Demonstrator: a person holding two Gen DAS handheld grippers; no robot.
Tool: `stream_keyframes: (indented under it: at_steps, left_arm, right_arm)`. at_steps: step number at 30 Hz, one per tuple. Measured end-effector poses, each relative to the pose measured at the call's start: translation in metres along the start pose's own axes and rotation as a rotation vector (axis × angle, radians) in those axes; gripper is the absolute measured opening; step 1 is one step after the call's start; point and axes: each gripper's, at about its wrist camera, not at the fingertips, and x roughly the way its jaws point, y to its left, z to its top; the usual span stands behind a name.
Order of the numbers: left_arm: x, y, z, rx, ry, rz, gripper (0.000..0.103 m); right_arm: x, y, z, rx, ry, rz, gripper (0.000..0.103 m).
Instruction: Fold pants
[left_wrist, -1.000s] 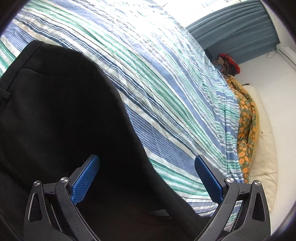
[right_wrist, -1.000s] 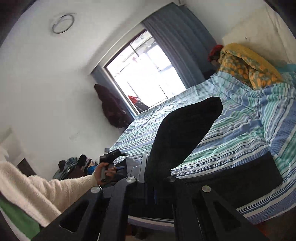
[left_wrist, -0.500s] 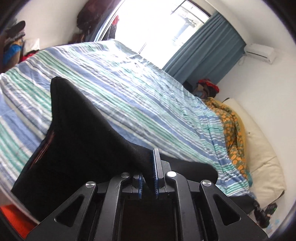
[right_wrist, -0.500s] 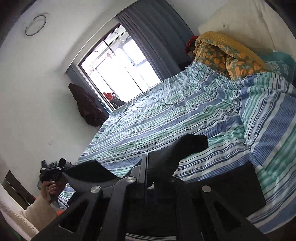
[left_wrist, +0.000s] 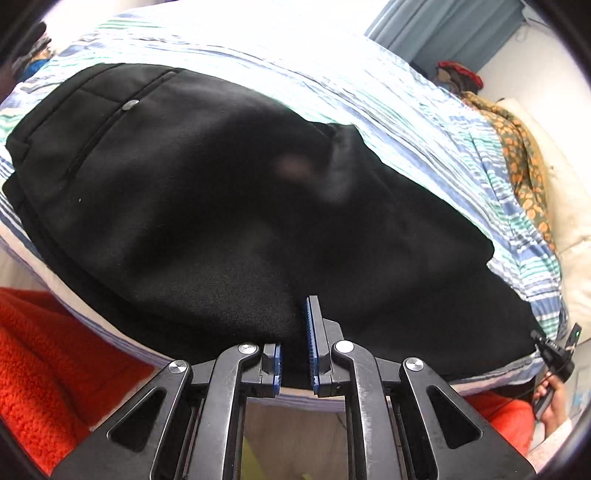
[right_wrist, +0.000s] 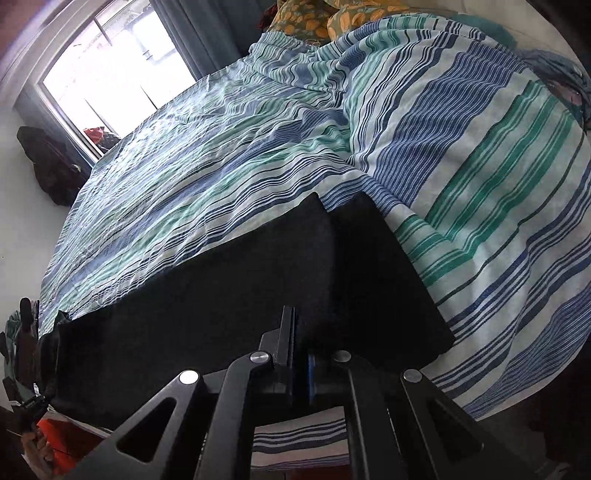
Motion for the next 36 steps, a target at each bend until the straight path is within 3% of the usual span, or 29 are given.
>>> stream_keyframes:
  at_steps: [5, 11, 30, 33, 34, 35, 36]
  left_arm:
    - [0.012, -0.017, -0.005, 0.066, 0.017, 0.028, 0.010]
    - [0.009, -0.023, -0.006, 0.145, 0.031, 0.053, 0.010]
    - [0.015, -0.022, -0.012, 0.159, 0.079, 0.063, 0.010]
    - [0.026, -0.025, -0.012, 0.162, 0.103, 0.093, 0.015]
    - [0.026, -0.026, -0.011, 0.154, 0.106, 0.092, 0.016]
    - [0.025, -0.027, -0.010, 0.151, 0.115, 0.096, 0.020]
    - [0.022, -0.028, -0.010, 0.152, 0.136, 0.107, 0.034]
  right_arm:
    - [0.000, -0.003, 0.002, -0.049, -0.006, -0.070, 0.005]
    - [0.002, -0.019, 0.003, 0.014, -0.007, -0.096, 0.005]
    - [-0.006, -0.014, -0.003, -0.008, -0.003, -0.161, 0.005]
    - [-0.002, -0.018, -0.003, 0.010, 0.024, -0.158, 0.006]
    - [-0.001, -0.019, -0.004, 0.012, 0.031, -0.157, 0.006]
    - [-0.001, -0.019, -0.004, 0.011, 0.034, -0.152, 0.015]
    - [-0.003, -0.019, -0.004, 0.014, 0.033, -0.148, 0.031]
